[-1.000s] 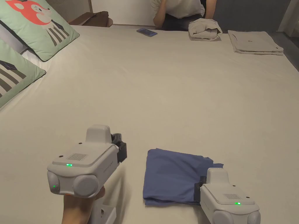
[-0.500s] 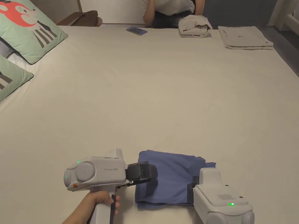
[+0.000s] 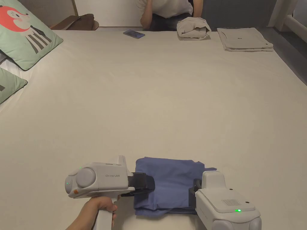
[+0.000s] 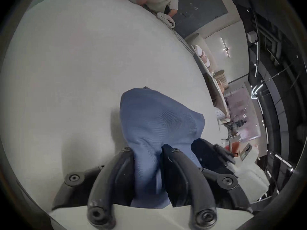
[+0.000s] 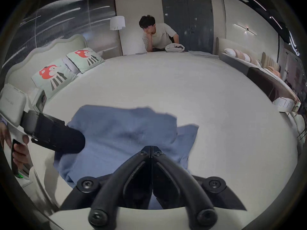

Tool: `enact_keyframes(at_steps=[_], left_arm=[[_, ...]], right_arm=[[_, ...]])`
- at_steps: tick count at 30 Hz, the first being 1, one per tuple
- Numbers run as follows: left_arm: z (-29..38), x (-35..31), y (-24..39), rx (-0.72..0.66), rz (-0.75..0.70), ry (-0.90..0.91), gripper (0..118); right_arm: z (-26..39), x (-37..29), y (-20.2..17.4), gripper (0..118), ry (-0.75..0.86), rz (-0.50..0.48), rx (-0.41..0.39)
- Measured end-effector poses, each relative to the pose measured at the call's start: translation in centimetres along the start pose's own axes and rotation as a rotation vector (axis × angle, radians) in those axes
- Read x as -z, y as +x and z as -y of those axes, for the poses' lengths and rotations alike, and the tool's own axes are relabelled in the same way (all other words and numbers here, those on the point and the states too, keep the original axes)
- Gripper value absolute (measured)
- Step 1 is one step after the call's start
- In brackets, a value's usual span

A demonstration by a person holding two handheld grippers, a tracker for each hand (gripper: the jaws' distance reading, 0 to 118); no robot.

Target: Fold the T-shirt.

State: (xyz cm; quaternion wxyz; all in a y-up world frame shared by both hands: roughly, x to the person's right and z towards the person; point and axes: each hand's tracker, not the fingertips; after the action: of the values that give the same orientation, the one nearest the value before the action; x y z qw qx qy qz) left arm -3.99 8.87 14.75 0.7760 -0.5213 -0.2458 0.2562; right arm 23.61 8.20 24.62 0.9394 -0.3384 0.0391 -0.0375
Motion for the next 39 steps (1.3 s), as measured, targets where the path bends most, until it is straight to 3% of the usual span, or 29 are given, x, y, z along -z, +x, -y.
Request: enact_keyframes(at_steps=[6,16,27,34,35,36,39], left_arm=[[-3.3,-4.8,-2.3,0.117,-0.121,0.017,21],[-10.0,-17.4,-14.6,0.136,-0.441,0.086,21],[-14.7,-28.9,-27.5,0.017,-0.688,0.15,20],[-15.8,-30.3,-30.4,-0.01,-0.745,0.138,23],[-15.8,-30.2,-30.3,-0.015,-0.743,0.14,27],[-15.7,-30.0,-30.3,-0.014,-0.743,0.138,42],[-15.4,-29.1,-29.2,0.013,-0.81,0.135,108]], right_arm=[[-5.8,-2.8,-2.2,0,0.193,0.0,-0.068],[-13.1,-3.8,-9.2,0,0.419,-0.039,-0.133],[-16.1,1.9,-18.1,0,0.454,-0.107,-0.204],[-16.2,3.8,-19.7,0,0.43,-0.126,-0.204],[-16.2,3.8,-19.6,0,0.428,-0.124,-0.203],[-16.2,3.9,-19.4,0,0.425,-0.122,-0.204],[-16.0,3.4,-18.6,0,0.425,-0.113,-0.207]])
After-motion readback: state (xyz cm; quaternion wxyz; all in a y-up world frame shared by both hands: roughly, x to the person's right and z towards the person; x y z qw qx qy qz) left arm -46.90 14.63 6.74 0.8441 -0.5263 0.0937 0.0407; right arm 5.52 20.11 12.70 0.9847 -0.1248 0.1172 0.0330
